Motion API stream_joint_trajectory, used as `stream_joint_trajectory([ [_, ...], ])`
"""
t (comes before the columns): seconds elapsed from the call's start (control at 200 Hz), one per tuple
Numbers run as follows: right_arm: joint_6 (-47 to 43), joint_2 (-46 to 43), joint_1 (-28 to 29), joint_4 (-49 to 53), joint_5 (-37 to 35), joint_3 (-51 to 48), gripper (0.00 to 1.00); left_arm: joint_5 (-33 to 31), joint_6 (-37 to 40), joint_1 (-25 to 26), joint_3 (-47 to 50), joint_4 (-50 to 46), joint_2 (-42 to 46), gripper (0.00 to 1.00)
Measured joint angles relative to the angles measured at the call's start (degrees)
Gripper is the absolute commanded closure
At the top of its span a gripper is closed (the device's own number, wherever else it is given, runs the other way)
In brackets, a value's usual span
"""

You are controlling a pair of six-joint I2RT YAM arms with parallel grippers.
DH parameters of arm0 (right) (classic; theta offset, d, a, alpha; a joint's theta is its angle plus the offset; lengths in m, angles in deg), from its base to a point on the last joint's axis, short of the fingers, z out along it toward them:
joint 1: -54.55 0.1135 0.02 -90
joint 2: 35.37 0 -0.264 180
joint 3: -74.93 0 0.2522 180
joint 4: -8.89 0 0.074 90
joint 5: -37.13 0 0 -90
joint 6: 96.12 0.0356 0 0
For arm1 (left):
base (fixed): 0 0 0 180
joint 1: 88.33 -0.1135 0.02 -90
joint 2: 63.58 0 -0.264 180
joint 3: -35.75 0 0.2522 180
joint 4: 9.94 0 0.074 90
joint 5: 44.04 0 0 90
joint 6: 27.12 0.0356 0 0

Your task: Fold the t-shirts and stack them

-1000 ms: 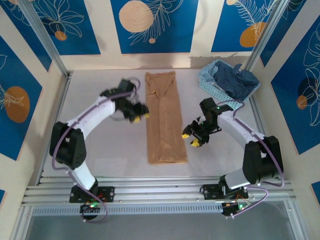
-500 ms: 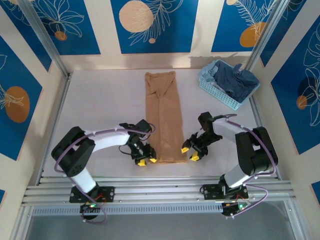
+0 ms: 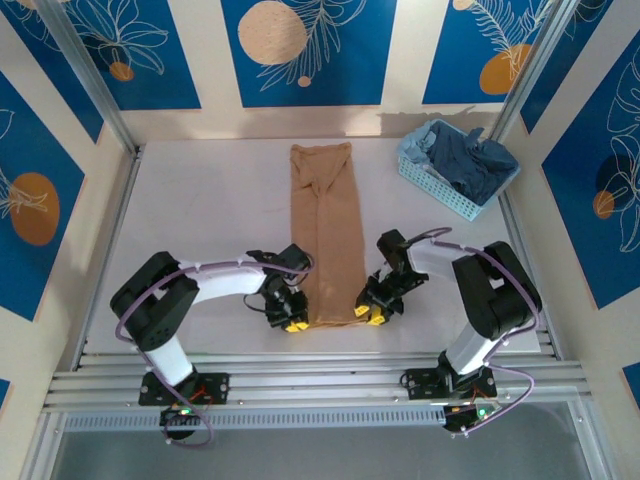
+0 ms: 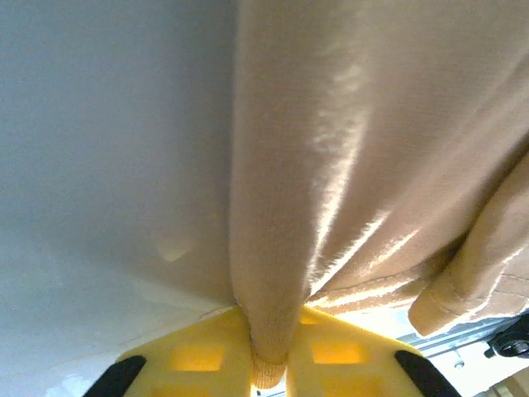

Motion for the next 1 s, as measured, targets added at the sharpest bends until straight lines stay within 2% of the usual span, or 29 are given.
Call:
stream_joint_trajectory([
  [0.08,0.5,0.6,1.1,-0.9,-1.3,0.9,0.92,0.0,0.0,0.1,0.0,0.0,0.2,1.0],
  [0.15,1.1,0.7,1.8,-1.3,-2.4,1.2,1.0,-0.3,0.6,0.2,0.0,-0.1,0.4,1.0],
  [0.405,1.7,-3.7,5.4,1.7,-5.6,0.5,1.0,-1.0,1.6,1.2,2.6,1.1,3.5,1.0],
  [0.76,1.6,-16.8,12.5,14.0,-1.5,-2.0,1.0,1.7,3.2,5.4,5.8,-1.9,19.1,1.0],
  [0.86,2.8,-19.5,12.1,17.3,-1.6,-0.3,1.0,1.3,3.6,5.3,4.0,-3.8,22.6,1.0],
  [1.0,3.1,-19.5,8.4,19.9,-2.6,5.7,1.0,-1.1,3.8,4.1,-0.5,-4.6,22.2,1.0],
])
